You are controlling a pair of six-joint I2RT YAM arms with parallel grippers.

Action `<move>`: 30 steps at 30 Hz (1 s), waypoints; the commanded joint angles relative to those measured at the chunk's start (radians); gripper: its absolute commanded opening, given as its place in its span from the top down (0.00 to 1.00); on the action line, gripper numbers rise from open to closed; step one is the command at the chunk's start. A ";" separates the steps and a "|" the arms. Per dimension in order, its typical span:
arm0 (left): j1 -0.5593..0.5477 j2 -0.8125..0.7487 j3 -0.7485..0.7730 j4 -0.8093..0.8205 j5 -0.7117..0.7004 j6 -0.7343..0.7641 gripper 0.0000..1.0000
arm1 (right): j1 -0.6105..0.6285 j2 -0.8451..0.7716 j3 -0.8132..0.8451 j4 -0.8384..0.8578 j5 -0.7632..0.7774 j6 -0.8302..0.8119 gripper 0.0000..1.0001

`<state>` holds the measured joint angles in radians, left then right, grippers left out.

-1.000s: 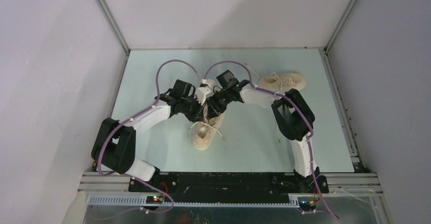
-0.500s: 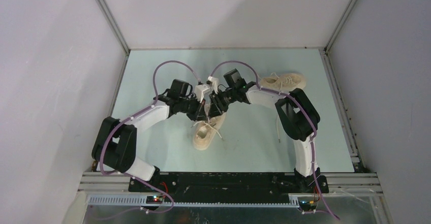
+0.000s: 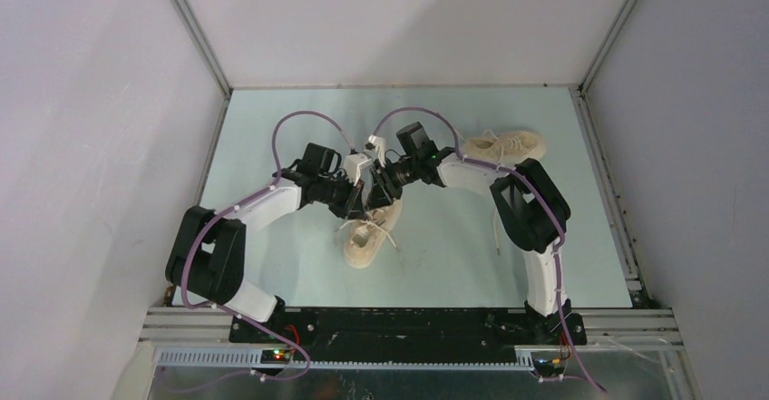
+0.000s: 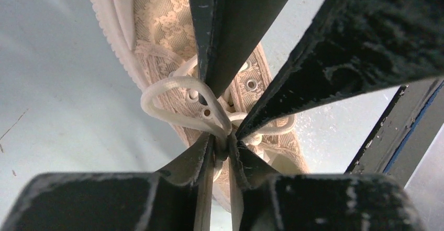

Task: Tie the shoes
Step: Cross the shoelace with the shoelace.

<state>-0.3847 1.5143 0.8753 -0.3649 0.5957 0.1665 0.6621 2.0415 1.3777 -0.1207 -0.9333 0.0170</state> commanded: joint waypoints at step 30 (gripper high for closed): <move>0.043 -0.069 0.036 0.055 0.050 0.007 0.59 | -0.012 -0.074 0.032 -0.108 -0.012 -0.085 0.69</move>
<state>-0.3588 1.4902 0.8753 -0.3561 0.6140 0.1833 0.6567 2.0079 1.3811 -0.1890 -0.9463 -0.0387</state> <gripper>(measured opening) 0.398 0.314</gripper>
